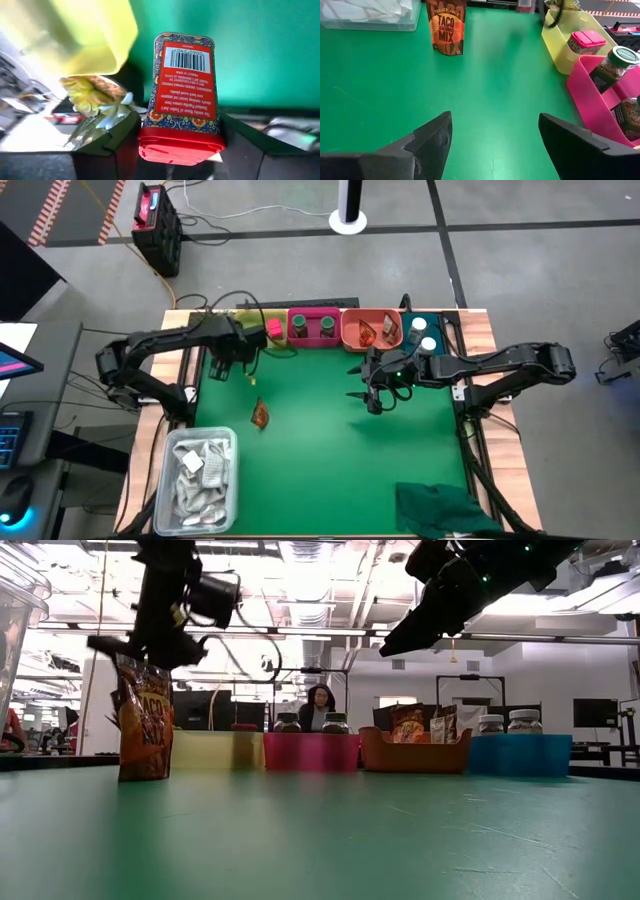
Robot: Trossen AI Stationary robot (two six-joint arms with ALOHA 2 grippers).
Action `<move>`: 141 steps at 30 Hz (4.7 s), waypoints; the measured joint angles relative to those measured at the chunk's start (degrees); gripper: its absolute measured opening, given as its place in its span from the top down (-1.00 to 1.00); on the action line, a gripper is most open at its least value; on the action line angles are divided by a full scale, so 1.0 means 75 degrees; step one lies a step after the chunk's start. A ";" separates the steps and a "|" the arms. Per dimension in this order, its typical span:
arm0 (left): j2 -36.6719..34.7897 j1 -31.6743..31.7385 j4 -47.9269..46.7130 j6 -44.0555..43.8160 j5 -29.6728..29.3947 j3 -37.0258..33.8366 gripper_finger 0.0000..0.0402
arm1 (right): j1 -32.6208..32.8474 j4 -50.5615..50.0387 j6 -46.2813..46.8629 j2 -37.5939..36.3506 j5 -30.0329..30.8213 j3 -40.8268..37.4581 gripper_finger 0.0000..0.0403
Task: Sort spices by type
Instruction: Put the red seasoning can into the yellow bin, then put the orange seasoning pack into the orange bin
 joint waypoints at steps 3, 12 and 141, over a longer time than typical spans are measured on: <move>0.0003 0.0027 -0.0265 -0.0866 0.0410 0.0602 -0.08 | 0.0000 0.0000 0.0000 0.0000 0.0000 0.0000 -0.61; 0.0003 0.0828 -0.0398 -0.3036 0.1140 0.1846 -0.10 | 0.0000 0.0032 0.0003 0.0003 0.0000 0.0000 -0.61; 0.0749 -0.4555 0.0138 -1.2598 0.3010 0.1532 -0.28 | -0.0017 -0.0813 -0.0005 0.0003 0.0070 -0.0003 -0.61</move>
